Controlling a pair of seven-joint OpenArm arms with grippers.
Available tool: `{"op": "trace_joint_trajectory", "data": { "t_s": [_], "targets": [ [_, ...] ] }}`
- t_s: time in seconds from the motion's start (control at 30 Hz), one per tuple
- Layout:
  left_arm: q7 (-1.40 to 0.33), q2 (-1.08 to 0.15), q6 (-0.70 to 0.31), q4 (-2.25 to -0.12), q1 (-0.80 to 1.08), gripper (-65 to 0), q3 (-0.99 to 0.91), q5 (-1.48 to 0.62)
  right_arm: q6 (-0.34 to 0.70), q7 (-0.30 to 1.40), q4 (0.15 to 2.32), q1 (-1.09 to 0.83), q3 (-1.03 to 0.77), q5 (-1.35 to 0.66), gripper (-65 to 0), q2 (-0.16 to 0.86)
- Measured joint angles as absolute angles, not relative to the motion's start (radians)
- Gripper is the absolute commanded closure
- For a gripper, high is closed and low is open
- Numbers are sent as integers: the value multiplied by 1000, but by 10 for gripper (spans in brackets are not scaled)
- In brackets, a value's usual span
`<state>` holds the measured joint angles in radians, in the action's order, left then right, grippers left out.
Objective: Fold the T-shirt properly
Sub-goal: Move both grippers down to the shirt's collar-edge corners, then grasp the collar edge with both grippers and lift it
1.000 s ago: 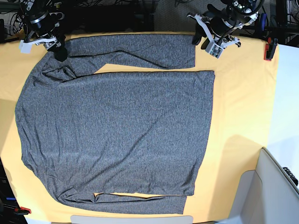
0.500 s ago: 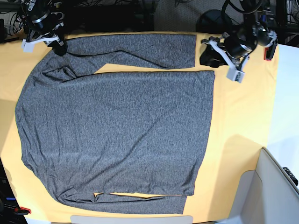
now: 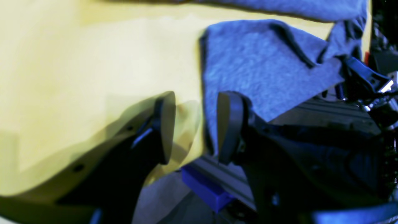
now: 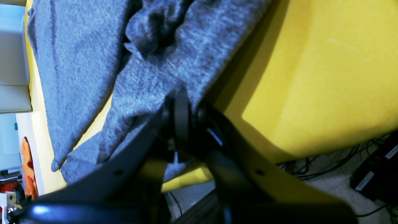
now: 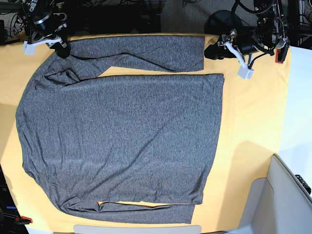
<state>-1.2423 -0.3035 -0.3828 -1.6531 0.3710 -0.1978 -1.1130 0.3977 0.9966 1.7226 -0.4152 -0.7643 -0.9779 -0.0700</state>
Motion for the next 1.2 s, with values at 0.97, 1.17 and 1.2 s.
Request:
{"op": "trace_joint_trajectory", "data": {
  "t_s": [0.97, 1.17, 1.2],
  "targets": [
    [-1211, -292, -378, -1648, 374, -3, -43, -1113, 409, 994, 1726, -402, -763, -889, 0, -70],
    [-1232, -327, -376, -1697, 378, -3, -36, -1098, 409, 995, 1732, -403, -760, -885, 0, -65],
    [-1247, -339, -373, -1720, 381, -3, -35, -1085, 409, 996, 1732, -406, -748, -885, 0, -52]
  ]
}}
